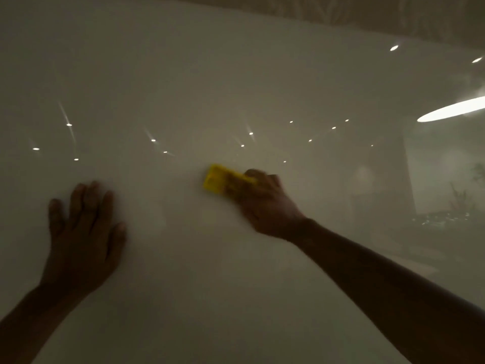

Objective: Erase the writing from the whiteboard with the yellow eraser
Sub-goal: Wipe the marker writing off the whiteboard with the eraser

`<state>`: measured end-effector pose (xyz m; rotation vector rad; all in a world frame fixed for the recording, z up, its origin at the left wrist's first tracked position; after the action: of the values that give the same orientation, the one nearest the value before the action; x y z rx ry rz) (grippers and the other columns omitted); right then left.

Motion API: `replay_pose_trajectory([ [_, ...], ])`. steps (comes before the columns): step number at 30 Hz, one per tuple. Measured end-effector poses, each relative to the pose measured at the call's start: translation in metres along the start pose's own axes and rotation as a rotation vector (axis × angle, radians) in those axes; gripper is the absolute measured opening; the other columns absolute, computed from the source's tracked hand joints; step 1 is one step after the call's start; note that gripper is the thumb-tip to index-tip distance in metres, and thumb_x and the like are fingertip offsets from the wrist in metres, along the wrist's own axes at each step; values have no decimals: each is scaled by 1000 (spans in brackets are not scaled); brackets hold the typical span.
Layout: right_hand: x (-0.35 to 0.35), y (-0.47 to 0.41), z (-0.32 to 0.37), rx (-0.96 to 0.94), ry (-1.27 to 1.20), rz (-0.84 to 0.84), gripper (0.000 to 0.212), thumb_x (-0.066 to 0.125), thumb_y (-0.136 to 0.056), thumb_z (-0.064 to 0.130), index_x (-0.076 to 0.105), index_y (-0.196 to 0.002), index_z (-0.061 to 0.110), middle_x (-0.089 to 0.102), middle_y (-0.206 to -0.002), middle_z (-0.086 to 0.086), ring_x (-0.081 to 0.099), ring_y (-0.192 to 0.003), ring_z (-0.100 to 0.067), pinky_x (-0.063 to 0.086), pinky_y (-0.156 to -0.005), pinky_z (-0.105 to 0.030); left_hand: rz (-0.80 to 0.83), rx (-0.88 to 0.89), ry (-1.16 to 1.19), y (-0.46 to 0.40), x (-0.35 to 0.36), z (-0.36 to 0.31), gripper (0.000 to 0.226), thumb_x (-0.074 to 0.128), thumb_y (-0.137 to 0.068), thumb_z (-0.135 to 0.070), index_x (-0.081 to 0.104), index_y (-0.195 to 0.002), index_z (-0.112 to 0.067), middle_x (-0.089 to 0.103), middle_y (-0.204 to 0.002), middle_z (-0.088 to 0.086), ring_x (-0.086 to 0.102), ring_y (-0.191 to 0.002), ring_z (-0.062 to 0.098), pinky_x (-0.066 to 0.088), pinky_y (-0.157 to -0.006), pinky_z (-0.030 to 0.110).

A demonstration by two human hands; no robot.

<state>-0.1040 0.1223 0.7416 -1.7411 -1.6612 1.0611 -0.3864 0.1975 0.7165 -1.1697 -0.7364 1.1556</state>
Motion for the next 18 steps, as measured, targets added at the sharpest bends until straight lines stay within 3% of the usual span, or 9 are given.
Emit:
replay_pose_trajectory([
  [4, -12, 94, -109, 771, 15, -290, 57, 57, -85, 17, 57, -142, 14, 59, -141, -13, 56, -112, -41, 52, -85, -52, -5, 56, 9, 10, -9, 9, 61, 39, -102, -30, 45, -148, 9, 34, -160, 33, 29, -149, 53, 14, -122, 66],
  [6, -9, 146, -119, 1163, -83, -369, 59, 54, -89, 20, 49, -148, 21, 44, -157, -6, 50, -123, -41, 43, -101, -49, 7, 34, 0, 19, -15, 23, 61, 39, -102, -30, 44, -148, 9, 32, -160, 34, 27, -149, 53, 13, -123, 64],
  [8, 1, 171, -93, 1383, -125, -357, 62, 47, -91, 25, 41, -153, 29, 29, -164, 4, 43, -130, -38, 35, -104, -45, 25, 19, -8, 30, -17, 35, 61, 38, -102, -30, 43, -149, 8, 30, -161, 35, 24, -151, 53, 10, -124, 63],
  [10, 10, 161, -38, 1319, -95, -340, 64, 48, -89, 22, 42, -153, 26, 31, -164, 1, 43, -124, -35, 39, -99, -44, 32, 17, 1, 40, -18, 42, 61, 38, -103, -30, 42, -150, 8, 29, -161, 35, 22, -152, 53, 7, -125, 62],
  [13, 30, 125, 69, 977, -67, -283, 59, 53, -90, 12, 46, -148, 20, 47, -153, -8, 50, -116, -37, 45, -92, -43, 21, 30, 13, 51, -18, 43, 60, 39, -104, -29, 40, -151, 8, 28, -162, 36, 20, -153, 53, 4, -126, 61],
  [16, 51, 94, 191, 617, -255, -171, 53, 55, -96, 6, 52, -145, 27, 42, -157, 8, 53, -126, -32, 39, -105, -40, 28, 28, 43, 58, -16, 42, 60, 40, -105, -29, 36, -154, 6, 25, -163, 37, 17, -154, 54, 2, -126, 62],
  [18, 67, 103, 257, 392, -360, -61, 52, 61, -99, 10, 54, -143, 35, 37, -156, 22, 51, -131, -26, 40, -106, -44, 38, 19, 65, 64, -14, 42, 61, 39, -105, -30, 35, -155, 6, 22, -164, 37, 15, -154, 54, 0, -125, 63],
])
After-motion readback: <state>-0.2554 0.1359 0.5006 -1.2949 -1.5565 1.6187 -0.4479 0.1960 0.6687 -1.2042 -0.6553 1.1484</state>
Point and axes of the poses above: each hand's wrist, its own y-axis away from the middle knuckle, its own x-axis out of the palm, z = x × y, the point moved 9 cm from there along -y, towards the middle knuckle
